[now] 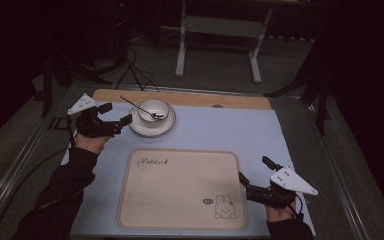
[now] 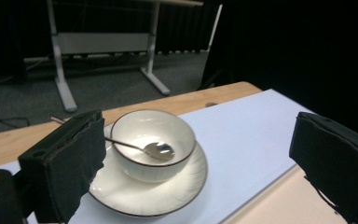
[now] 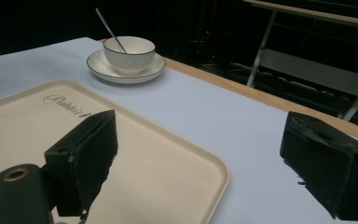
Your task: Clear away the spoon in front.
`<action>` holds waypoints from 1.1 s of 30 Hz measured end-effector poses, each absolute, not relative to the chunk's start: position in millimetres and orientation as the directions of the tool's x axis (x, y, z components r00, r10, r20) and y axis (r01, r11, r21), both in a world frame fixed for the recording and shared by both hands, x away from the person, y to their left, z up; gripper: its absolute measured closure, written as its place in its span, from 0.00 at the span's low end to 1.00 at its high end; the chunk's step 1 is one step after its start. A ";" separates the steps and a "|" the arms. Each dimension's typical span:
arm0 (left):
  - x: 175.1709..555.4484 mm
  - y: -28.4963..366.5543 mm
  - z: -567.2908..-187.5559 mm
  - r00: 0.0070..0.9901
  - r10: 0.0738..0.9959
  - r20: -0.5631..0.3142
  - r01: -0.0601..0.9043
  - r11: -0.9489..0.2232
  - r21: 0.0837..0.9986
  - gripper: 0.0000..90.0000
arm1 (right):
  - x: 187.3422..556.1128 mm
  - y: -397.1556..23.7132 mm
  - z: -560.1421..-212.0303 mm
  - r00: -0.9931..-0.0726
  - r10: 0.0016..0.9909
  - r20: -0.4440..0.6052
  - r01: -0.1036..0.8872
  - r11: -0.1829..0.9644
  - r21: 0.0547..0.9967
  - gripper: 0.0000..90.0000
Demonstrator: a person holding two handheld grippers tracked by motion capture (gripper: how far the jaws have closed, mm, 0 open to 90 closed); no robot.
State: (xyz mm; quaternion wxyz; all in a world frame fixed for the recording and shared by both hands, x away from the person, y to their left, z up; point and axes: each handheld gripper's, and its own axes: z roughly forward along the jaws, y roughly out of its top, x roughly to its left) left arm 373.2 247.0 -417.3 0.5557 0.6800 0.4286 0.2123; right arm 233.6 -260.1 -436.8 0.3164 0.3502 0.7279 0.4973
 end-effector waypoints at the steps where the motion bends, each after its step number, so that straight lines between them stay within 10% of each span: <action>1: 376.2 247.9 -419.1 0.538 0.820 -0.194 0.352 -0.010 0.936 0.06 | 233.6 -260.0 -436.9 -0.555 0.824 -0.112 0.195 0.260 0.946 0.12; 18: 431.9 271.5 -461.9 0.318 0.832 -0.455 0.484 0.271 0.832 0.25 | 233.4 -258.8 -437.7 -0.562 0.820 -0.112 0.200 0.265 0.943 0.12; 33: 465.9 262.2 -478.3 0.169 0.850 -0.498 0.514 0.355 0.781 0.47 | 234.4 -260.1 -438.9 -0.563 0.820 -0.102 0.209 0.260 0.943 0.12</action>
